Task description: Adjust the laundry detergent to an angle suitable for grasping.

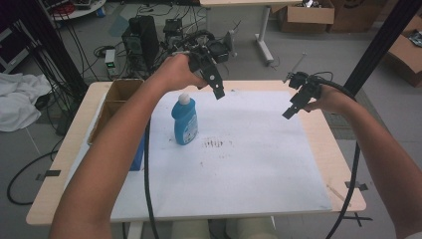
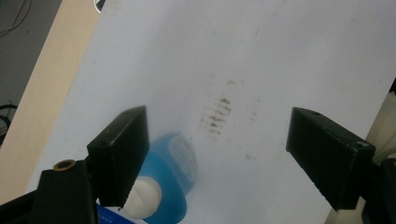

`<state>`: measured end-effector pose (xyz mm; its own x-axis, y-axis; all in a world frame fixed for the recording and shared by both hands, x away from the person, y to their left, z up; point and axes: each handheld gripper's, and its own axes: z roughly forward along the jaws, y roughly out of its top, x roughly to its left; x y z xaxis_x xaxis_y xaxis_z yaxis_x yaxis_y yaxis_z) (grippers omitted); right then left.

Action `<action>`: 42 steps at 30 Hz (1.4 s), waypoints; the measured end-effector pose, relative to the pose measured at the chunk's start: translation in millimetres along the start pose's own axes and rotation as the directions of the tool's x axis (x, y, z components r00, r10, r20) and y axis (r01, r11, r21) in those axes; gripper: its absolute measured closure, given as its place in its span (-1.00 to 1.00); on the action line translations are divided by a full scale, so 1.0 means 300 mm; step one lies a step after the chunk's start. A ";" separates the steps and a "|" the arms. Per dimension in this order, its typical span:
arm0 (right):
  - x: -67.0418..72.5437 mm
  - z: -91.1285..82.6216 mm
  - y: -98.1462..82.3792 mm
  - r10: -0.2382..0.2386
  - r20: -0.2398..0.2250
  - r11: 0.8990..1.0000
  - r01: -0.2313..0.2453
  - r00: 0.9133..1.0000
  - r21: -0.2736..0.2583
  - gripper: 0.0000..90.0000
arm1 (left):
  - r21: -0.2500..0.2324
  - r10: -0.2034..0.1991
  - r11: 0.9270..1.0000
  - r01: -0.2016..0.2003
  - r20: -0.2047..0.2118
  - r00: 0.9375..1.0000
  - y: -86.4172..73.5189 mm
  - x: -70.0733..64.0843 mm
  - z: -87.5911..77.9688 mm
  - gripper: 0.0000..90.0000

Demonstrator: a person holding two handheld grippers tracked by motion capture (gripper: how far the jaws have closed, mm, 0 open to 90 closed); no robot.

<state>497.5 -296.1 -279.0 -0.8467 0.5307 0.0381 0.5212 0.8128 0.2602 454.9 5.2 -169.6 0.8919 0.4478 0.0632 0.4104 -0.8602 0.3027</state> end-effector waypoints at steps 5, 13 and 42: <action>-0.001 -0.004 -0.005 0.001 0.001 1.000 -0.001 1.000 0.000 -0.60 | 0.000 -0.007 1.000 0.007 0.000 1.000 0.001 0.001 -0.004 -0.52; 0.005 -0.004 -0.004 -0.002 0.000 1.000 0.002 1.000 -0.004 -0.60 | -0.004 -0.023 1.000 0.023 -0.004 1.000 0.001 0.000 -0.012 -0.53; 0.014 -0.019 0.000 -0.011 0.005 1.000 0.011 1.000 -0.008 -0.60 | -0.014 -0.050 0.999 0.049 -0.032 0.998 -0.006 -0.006 -0.044 -0.54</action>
<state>493.5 -295.1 -273.4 -0.8520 0.5227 0.0299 0.5106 0.8168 0.2685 449.9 9.2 -157.7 0.8639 0.4976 0.0785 0.4511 -0.8335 0.3191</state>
